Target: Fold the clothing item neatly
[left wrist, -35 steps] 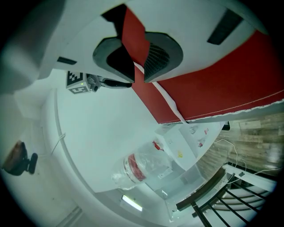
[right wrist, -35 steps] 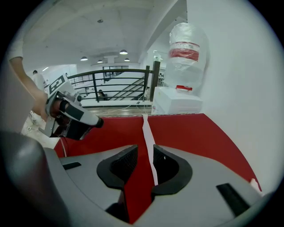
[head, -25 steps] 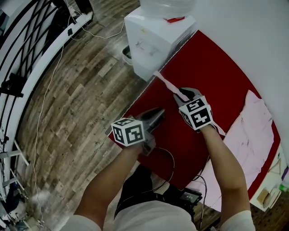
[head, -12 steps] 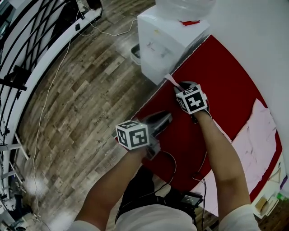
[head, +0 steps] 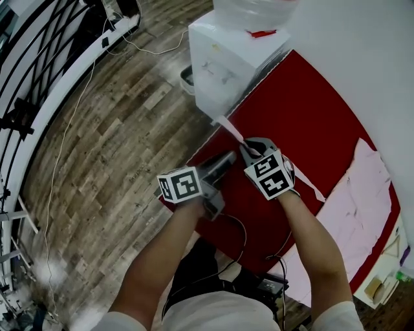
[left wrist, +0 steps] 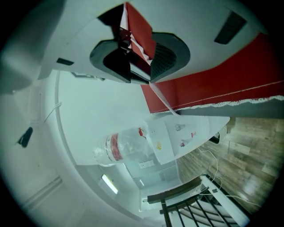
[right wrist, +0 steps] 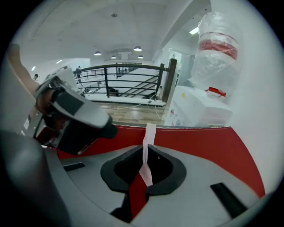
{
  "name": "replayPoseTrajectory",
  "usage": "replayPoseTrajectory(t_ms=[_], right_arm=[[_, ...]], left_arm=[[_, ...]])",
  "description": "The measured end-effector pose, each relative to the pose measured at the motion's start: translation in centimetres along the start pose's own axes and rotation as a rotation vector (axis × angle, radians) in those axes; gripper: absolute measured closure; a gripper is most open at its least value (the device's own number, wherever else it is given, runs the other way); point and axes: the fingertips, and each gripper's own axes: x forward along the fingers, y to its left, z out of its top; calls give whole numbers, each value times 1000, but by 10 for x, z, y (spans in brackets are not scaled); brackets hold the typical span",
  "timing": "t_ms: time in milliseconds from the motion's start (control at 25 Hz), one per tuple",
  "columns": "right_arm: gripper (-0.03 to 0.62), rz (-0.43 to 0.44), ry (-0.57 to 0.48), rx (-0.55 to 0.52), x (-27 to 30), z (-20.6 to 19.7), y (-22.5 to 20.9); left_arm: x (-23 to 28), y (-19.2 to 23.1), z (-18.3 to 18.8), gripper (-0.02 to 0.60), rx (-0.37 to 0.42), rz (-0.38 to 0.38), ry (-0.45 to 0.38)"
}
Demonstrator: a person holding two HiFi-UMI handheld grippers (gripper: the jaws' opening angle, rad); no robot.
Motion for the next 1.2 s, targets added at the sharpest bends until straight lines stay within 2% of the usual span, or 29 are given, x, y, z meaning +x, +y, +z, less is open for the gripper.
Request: replayPoseTrajectory(t_ms=[280, 440, 680, 760, 880, 960, 1080, 1200], right_arm=[[554, 15, -67, 32, -36, -1, 31], [554, 9, -74, -42, -55, -9, 50], [554, 21, -61, -145, -75, -30, 80], [554, 32, -65, -153, -80, -35, 87], [553, 37, -71, -154, -87, -41, 95], [553, 45, -64, -151, -88, -46, 99], [551, 77, -48, -117, -89, -54, 102], [485, 91, -66, -14, -95, -54, 92]], left_arm=[[12, 15, 0, 410, -95, 2, -26], [12, 20, 5, 408, -105, 16, -52], [5, 27, 15, 411, -77, 50, -89], [3, 29, 13, 441, -72, 66, -81], [-1, 33, 7, 545, -60, 102, -53], [-1, 32, 1, 565, -41, 110, -26], [0, 26, -8, 568, 36, 114, 30], [0, 22, -18, 568, 133, 136, 81]])
